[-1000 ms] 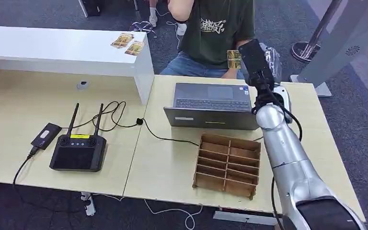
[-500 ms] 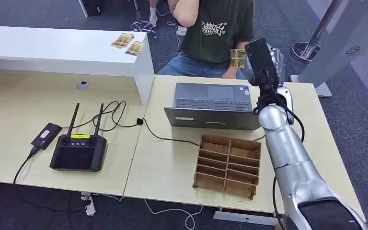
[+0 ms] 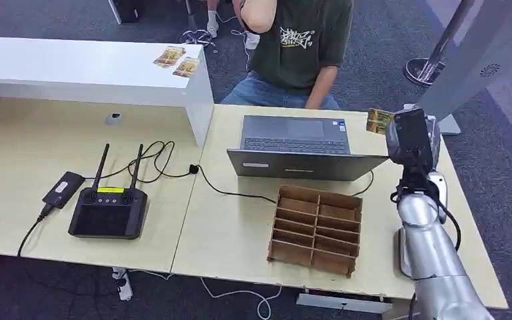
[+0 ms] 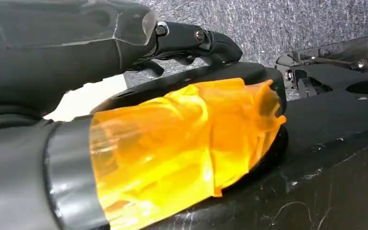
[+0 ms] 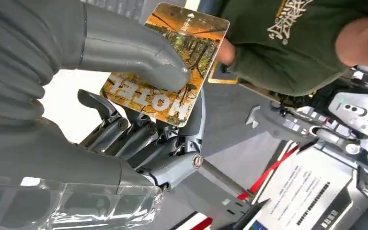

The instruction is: Pass the card to the sensor for recognition and then transmit it.

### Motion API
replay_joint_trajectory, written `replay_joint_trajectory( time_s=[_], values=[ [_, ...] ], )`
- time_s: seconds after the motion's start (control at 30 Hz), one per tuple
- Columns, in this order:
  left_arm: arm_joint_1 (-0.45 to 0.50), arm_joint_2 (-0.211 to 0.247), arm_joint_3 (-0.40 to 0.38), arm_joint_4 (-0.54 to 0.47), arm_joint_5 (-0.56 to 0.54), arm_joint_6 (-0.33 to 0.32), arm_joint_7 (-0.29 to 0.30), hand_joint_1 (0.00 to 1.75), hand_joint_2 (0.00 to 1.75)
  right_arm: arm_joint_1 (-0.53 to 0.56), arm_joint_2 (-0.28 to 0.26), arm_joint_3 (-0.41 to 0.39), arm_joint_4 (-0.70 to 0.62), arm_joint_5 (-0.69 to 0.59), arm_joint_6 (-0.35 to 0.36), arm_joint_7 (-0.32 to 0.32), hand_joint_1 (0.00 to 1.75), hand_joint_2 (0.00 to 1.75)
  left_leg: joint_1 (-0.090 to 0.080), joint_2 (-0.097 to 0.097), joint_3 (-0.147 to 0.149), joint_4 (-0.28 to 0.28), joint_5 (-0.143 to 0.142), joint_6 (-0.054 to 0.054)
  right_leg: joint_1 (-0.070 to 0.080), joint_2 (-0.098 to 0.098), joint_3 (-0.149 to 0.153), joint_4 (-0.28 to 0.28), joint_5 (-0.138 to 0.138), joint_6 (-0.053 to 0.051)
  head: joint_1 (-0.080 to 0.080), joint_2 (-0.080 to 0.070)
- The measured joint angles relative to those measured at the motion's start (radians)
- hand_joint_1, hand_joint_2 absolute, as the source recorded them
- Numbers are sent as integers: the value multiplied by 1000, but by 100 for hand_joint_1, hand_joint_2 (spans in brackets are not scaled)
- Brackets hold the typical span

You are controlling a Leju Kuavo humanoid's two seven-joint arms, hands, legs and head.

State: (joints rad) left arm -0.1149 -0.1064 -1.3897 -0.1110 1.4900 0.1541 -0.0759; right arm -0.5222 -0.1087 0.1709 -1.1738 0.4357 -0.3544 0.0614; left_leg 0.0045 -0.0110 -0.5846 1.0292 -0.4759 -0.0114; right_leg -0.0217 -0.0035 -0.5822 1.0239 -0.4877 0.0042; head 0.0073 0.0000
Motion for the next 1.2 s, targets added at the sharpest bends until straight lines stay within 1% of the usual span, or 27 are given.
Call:
replay_joint_trajectory(
  time_s=[0.37,0.83,1.2],
  values=[
    [0,0,0,0,0,1,-1,0,0,25,-11,-20,-31,0,1,-2,175,175,0,1,0,0,0,0,0,1,0,0,0,0,0,0],
    [3,0,8,0,2,5,-11,0,0,132,-27,-63,-104,-12,-2,-23,175,175,0,1,0,0,0,0,0,1,0,0,0,0,0,0],
    [5,0,20,0,3,9,-17,0,0,229,-56,-125,-162,-12,-2,-34,175,175,0,1,0,0,-1,1,0,1,0,0,0,0,0,0]
  ],
)
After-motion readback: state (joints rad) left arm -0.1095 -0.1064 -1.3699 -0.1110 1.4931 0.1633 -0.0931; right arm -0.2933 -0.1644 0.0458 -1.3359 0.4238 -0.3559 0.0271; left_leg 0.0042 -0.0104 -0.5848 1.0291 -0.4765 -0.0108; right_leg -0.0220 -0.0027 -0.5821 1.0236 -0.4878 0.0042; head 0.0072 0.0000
